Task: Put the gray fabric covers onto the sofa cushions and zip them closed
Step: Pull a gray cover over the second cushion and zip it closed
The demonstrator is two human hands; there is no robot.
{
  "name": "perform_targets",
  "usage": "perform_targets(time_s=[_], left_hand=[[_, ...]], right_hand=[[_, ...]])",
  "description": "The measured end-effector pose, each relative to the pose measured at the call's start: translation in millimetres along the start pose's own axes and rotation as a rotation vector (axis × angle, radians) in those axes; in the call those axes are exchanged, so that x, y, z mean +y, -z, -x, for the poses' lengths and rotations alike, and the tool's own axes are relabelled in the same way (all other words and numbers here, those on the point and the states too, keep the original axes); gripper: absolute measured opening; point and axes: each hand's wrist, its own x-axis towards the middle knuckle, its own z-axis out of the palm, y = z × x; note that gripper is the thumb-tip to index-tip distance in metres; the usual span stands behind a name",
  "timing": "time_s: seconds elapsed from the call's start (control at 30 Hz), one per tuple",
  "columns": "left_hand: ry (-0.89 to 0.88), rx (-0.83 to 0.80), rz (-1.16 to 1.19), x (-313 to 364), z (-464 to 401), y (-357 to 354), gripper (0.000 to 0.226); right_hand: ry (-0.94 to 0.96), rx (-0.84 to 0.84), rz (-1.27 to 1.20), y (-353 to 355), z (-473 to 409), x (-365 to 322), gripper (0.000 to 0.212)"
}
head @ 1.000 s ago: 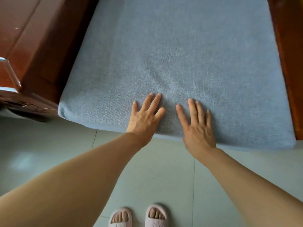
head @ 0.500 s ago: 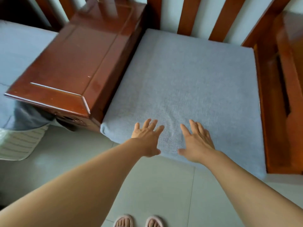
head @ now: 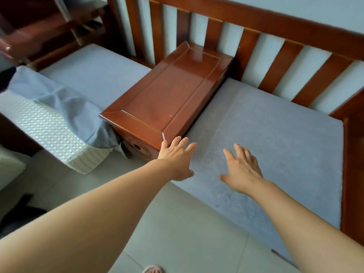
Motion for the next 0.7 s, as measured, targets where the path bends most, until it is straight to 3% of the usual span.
perform_targets(time_s=[0.4,0.7], left_hand=[[0.239,0.074,0.115,-165.4,53.1,-5.7,0.087],[0.270,0.092,0.125,-302.4,79.7,-16.2,0.080]], right_hand=[[0.250,0.049,0.074,15.6,-44.2,-167.4,0.078],[0.310,0.060,0.085,16.6,-79.7,-315.6,0.079]])
